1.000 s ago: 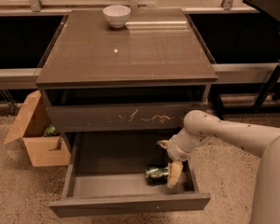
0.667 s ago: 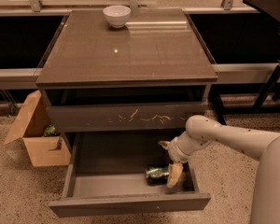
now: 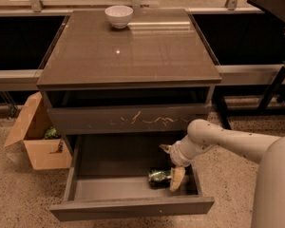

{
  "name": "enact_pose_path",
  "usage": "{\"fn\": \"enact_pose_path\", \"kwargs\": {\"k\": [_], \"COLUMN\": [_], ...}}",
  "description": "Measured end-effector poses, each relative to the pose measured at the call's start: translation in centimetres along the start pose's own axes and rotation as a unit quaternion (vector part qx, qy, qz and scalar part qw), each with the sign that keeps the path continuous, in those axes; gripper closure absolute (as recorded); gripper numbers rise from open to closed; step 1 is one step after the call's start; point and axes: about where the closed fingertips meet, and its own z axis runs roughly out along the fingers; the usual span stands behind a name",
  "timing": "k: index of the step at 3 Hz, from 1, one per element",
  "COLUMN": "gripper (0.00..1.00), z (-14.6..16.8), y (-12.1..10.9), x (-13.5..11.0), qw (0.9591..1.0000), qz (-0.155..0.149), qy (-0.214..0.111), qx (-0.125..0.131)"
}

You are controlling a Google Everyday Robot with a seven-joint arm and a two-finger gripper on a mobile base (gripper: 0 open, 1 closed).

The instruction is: Pick green can from middle drawer and place on counter

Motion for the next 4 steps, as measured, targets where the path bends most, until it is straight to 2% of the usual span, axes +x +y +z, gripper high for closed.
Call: {"fn": "enact_pose_path", "kwargs": {"k": [2,3,4], "gripper": [0.00,0.00,0.00], "z": [2.3,4.8,5.5], "y": [-0.5,-0.8,-0.7], "x": [0.9,1.7,1.9], "qw": [0.9996,0.9992,0.9993], "qz": [-0.026,-0.030,-0.028], "qy": [0.013,0.025,0.026], "qx": [0.005,0.004,0.005]}}
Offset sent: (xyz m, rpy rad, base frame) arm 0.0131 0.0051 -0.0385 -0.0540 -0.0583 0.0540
